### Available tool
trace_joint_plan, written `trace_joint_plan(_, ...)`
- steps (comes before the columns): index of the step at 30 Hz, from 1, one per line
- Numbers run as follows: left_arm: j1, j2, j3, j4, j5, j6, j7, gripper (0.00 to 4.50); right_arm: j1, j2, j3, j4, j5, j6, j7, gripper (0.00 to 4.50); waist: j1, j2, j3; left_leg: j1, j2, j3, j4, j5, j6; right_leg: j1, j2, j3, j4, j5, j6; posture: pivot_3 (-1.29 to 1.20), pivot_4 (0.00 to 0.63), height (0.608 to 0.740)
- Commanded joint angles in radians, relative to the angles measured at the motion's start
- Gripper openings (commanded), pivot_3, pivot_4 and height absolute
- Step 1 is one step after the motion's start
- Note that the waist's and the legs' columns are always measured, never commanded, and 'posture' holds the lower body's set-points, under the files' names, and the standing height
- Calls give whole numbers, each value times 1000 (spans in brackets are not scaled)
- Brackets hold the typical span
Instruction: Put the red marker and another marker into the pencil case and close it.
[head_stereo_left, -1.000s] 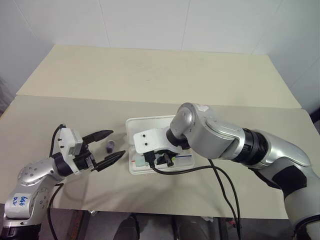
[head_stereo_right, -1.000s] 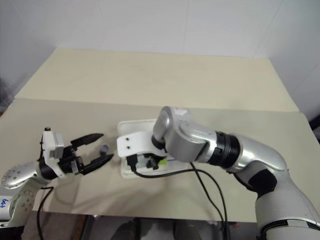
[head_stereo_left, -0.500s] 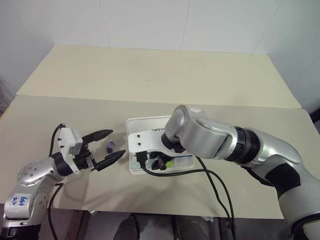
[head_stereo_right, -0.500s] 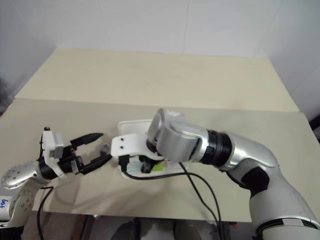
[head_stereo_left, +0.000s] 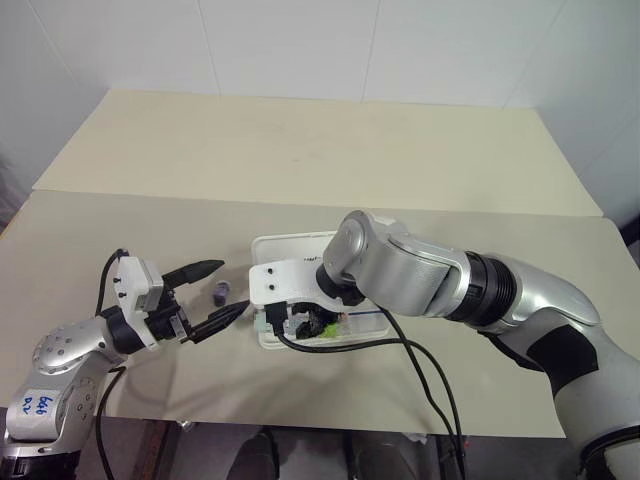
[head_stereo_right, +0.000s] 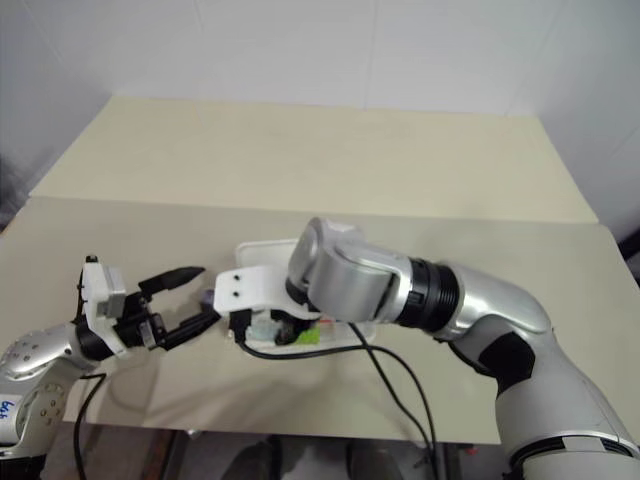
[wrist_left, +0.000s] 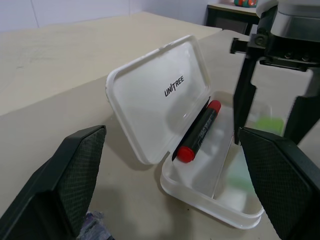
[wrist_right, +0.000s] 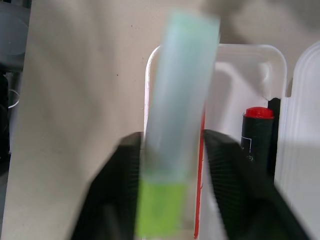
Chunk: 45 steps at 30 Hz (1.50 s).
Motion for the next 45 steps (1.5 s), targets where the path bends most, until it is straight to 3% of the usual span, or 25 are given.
trace_joint_plan(1, 11, 7, 34, -37, -11, -13, 2, 4500, -36, -15, 4, -32, 12, -16, 0, 3477, 0, 0, 0, 0, 0, 0, 0, 0, 0, 0, 0, 0, 0, 0, 0, 0, 150, 740)
trace_joint_plan(4, 13, 5, 35, -40, -12, -13, 5, 4500, -39, -28, 2, -35, 14, -25, 4, 4474, 0, 0, 0, 0, 0, 0, 0, 0, 0, 0, 0, 0, 0, 0, 0, 0, 150, 740)
trace_joint_plan(13, 18, -1, 33, -43, -11, -16, 15, 4500, -9, -107, -65, -37, 1, -205, 50, 4474, -1, 0, 0, 0, 0, 0, 0, 0, 0, 0, 0, 0, 0, 0, 0, 0, 150, 740)
trace_joint_plan(19, 46, -7, 56, -58, -14, 4, 55, 4500, 147, -196, -317, -40, 70, -520, 154, 4474, 4, 0, 0, 0, -1, 1, 0, 0, 1, 1, -1, -1, -1, 0, 0, 0, 150, 740)
trace_joint_plan(25, 59, -44, 48, -83, 21, 46, 188, 4500, 303, -163, -599, 21, 206, -850, 266, 4474, 2, -1, 0, 1, 0, 1, 1, 0, 2, 4, 0, -2, -1, 0, 0, 0, 150, 740)
trace_joint_plan(32, 29, -100, -14, -75, 55, 134, 333, 4500, 357, -89, -801, 113, 420, -774, 255, 4474, 6, 0, 0, 2, 0, 0, 4, 0, 2, 8, 0, -4, 0, 0, 0, 0, 150, 740)
trace_joint_plan(38, 2, -124, -60, -53, 72, 186, 380, 4500, 371, -60, -832, 228, 333, -830, 134, 4474, 6, 0, 0, 2, -1, 0, 7, 0, 1, 8, 0, -5, 2, 0, 0, 0, 150, 740)
trace_joint_plan(45, -47, -125, -73, 24, 100, 206, 391, 4500, 383, -28, -903, 278, 359, -826, 58, 4474, 7, 0, 0, 2, 0, 1, 7, 0, 1, 8, 1, -5, 2, 0, 0, 0, 150, 740)
